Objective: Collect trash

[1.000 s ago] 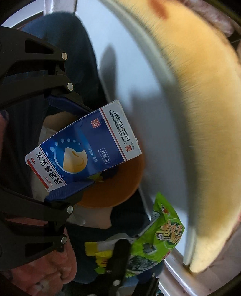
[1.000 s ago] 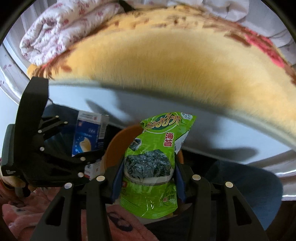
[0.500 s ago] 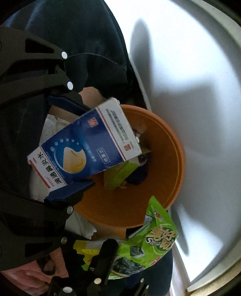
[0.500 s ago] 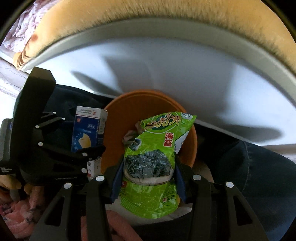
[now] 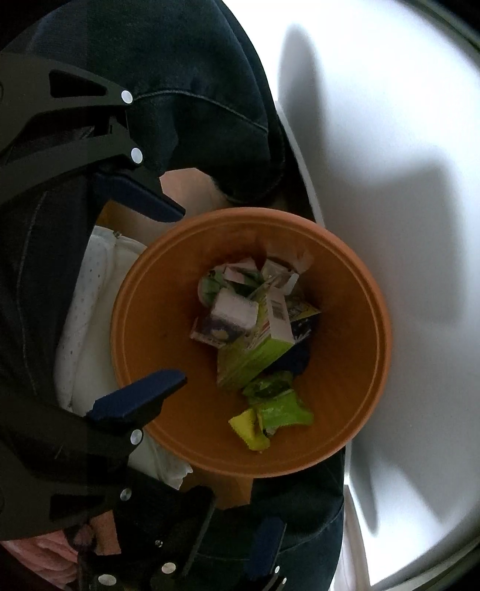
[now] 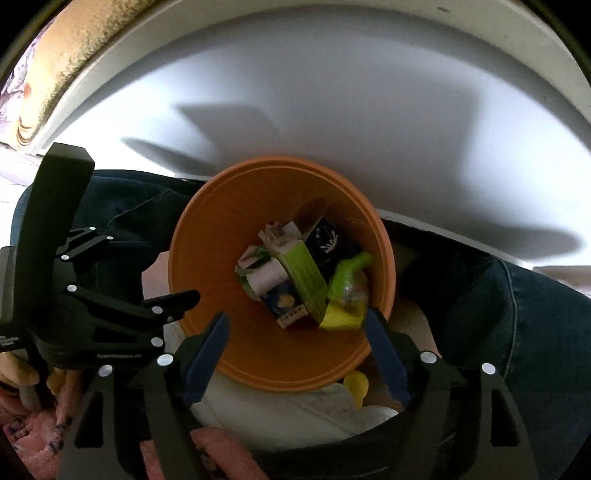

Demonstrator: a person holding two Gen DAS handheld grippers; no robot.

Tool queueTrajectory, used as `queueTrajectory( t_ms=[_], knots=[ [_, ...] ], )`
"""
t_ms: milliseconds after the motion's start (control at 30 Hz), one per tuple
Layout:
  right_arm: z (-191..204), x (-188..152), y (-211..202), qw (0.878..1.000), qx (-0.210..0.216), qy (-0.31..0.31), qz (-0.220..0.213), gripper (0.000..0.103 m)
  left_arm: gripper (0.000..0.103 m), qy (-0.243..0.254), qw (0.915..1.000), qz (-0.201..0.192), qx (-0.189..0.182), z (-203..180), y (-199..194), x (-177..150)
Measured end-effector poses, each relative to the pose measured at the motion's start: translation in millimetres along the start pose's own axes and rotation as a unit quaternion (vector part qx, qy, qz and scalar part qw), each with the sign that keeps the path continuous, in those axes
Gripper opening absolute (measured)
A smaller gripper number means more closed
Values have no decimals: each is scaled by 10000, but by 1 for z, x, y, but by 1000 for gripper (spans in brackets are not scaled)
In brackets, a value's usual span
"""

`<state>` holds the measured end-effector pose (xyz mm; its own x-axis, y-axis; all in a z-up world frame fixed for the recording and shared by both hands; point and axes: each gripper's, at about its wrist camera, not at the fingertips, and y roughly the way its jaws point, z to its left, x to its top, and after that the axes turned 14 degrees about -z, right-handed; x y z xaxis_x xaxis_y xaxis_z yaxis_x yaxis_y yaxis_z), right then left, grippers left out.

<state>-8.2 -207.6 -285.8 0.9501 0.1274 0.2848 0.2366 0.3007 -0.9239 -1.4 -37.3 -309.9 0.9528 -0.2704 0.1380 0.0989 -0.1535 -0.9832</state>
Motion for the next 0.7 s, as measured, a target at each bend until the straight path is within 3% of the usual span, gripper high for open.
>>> queueTrajectory(
  t_ms=[233, 433, 567, 700],
  knots=[
    [-3, 4, -2, 10000, -33, 7, -87, 78, 80, -12, 9999, -104, 60, -4, -5, 0],
    [-3, 7, -33, 9991, -69, -13, -423, 78, 80, 186, 9974, -665, 226, -10, -39, -2],
    [5, 15, -71, 9954, -119, -93, -949, 80, 80, 229, 9927, -1148, 285, -11, -78, -1],
    [15, 27, -123, 9829, -288, -236, -1806, 82, 80, 45, 9828, -1825, 291, -9, -128, 6]
  ],
)
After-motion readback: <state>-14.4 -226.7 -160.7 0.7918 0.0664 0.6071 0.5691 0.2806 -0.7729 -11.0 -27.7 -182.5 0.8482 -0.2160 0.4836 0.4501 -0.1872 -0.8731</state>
